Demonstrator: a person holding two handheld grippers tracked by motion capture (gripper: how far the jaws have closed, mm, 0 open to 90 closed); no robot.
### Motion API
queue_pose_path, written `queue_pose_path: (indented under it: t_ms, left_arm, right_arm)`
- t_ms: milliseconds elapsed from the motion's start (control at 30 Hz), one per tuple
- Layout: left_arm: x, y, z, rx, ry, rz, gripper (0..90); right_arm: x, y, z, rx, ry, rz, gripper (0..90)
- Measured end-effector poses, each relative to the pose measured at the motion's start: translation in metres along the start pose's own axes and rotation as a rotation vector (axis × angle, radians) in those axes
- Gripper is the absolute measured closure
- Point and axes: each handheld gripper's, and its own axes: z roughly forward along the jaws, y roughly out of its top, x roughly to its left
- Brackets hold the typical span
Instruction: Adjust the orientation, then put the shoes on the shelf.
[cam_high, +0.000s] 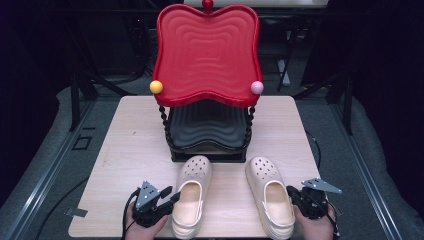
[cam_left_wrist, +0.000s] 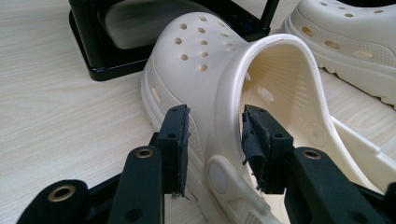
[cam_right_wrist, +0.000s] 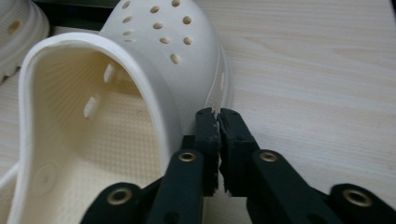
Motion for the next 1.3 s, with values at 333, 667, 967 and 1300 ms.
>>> queue_pose_path:
  t_ms: [333,667,967,1300]
  left_arm:
    - [0.000,0.000,0.001,0.000,-0.002,-0.007,60.7]
    - [-0.004,-0.001,0.002,0.002,-0.013,0.007,60.8]
    - [-0.007,-0.002,0.005,0.016,-0.028,0.006,61.7]
    - [-0.008,-0.001,0.006,0.017,-0.037,-0.008,66.3]
  right_arm:
    - [0.019,0.009,-0.033,-0.138,-0.011,-0.061,71.5]
    - [0.027,0.004,-0.014,-0.060,0.004,-0.113,69.4]
    - [0.043,0.008,-0.014,-0.019,0.015,-0.081,83.1]
    - [0.086,0.011,-0.005,-0.013,0.104,-0.135,83.1]
